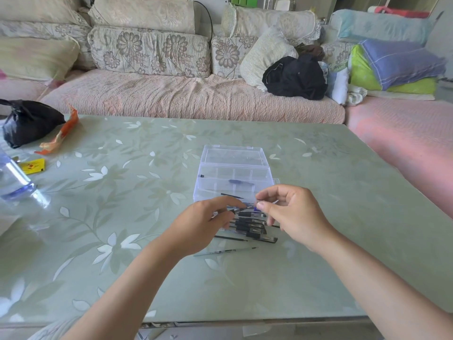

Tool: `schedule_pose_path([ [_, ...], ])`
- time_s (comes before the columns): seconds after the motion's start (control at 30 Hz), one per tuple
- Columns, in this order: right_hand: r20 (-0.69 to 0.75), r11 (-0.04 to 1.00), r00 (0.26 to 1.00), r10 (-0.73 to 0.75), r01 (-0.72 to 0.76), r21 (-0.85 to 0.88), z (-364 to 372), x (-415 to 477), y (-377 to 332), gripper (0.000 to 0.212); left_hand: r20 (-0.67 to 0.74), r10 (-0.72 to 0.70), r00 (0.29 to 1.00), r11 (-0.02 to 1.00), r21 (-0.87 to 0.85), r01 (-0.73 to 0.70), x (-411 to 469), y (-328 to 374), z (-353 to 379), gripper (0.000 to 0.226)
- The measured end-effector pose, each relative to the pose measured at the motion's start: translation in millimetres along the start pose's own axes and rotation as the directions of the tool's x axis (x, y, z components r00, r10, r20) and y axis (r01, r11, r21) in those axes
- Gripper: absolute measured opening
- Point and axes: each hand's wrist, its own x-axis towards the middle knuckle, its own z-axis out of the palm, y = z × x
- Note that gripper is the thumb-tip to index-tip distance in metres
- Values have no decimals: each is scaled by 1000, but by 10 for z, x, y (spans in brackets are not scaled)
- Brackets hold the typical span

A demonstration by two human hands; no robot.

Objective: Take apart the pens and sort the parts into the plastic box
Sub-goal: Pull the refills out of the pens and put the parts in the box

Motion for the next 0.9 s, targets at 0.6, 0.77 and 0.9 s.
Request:
schedule_pose_path([
  [0.6, 113, 998, 993, -42, 48, -46, 37, -16, 25, 10, 33, 26, 999, 999, -44, -25, -19, 27, 5, 30],
  [0.77, 126, 999, 991, -39, 42, -20, 47, -28, 8, 7, 37, 31, 999, 997, -76, -28, -19, 24, 15, 30],
  [0.9, 137, 998, 990, -45, 50, -33, 54, -33, 8, 7, 39, 31, 999, 998, -63, -29, -27, 24, 4, 26],
])
